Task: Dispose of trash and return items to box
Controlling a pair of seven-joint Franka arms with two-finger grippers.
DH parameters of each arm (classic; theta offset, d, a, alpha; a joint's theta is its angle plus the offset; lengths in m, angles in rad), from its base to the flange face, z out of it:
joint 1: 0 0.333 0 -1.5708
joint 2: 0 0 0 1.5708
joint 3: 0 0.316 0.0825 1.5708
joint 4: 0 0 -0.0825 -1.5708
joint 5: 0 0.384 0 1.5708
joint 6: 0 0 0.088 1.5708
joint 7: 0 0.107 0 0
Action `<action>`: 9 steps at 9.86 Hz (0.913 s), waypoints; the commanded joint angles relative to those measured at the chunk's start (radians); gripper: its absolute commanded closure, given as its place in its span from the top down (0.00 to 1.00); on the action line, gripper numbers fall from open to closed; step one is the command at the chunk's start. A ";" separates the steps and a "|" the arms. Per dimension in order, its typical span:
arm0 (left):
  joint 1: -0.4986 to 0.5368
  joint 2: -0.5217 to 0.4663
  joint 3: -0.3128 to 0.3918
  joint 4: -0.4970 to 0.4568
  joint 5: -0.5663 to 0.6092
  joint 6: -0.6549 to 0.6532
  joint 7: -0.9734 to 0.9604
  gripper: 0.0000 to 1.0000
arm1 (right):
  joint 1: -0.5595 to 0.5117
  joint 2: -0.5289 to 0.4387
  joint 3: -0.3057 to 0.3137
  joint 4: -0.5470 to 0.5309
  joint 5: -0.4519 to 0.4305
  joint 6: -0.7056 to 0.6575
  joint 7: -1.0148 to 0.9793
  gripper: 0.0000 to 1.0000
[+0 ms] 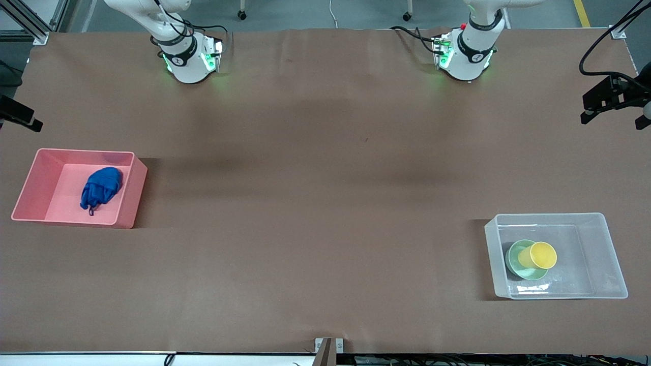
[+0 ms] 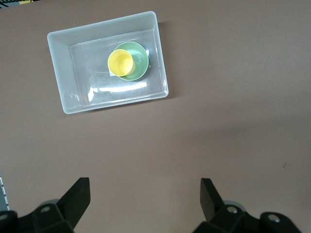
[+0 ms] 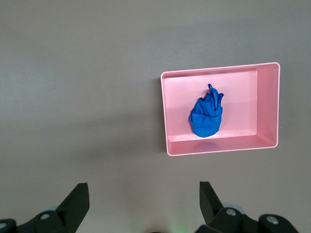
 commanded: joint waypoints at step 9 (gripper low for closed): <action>-0.087 0.001 0.073 -0.088 -0.068 0.012 -0.083 1.00 | -0.001 -0.013 0.002 -0.009 -0.009 0.001 -0.002 1.00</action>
